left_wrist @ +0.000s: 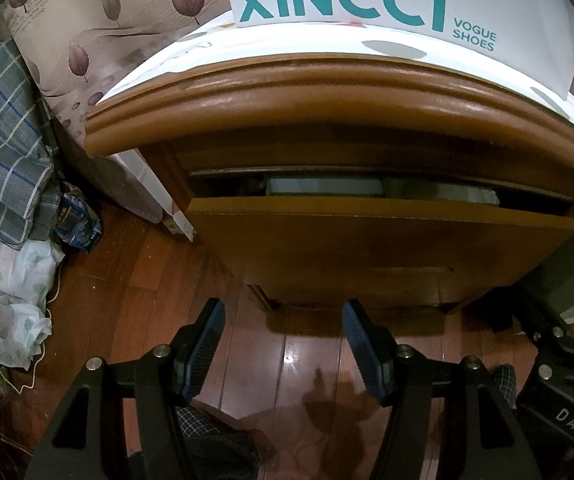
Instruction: Take underwear out of drawer
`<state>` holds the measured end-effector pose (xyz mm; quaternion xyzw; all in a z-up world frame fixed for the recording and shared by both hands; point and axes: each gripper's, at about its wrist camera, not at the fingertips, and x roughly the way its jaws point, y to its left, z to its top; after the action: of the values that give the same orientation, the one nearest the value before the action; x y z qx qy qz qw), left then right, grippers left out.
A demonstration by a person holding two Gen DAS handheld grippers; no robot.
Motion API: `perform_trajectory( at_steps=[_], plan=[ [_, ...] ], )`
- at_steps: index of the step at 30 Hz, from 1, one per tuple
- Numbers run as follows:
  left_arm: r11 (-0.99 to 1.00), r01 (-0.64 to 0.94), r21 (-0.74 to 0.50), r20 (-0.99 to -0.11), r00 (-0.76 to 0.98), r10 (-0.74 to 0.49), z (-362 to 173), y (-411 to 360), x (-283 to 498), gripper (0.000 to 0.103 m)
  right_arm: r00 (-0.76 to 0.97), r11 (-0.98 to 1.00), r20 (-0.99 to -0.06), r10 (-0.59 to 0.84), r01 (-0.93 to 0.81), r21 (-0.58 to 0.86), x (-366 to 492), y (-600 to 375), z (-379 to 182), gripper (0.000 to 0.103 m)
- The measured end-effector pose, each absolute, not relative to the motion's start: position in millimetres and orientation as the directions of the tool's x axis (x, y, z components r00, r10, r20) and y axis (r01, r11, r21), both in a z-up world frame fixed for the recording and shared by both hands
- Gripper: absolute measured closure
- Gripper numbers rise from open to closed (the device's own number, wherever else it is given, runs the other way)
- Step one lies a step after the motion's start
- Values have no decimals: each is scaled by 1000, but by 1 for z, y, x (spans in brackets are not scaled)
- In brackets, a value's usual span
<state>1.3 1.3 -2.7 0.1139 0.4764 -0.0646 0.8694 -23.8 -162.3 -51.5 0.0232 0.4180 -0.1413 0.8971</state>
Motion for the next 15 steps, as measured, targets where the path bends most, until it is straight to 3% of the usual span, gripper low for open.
perform_trajectory(
  at_steps=[9, 15],
  plan=[
    [972, 207, 110, -842, 539, -19, -2, 4, 1, 40, 617, 956, -751, -237, 286, -67, -29, -171, -48, 1],
    [984, 178, 18, -850, 520, -79, 3, 14, 6, 40, 624, 954, -745, -235, 296, -53, -33, -179, -43, 1]
  ],
)
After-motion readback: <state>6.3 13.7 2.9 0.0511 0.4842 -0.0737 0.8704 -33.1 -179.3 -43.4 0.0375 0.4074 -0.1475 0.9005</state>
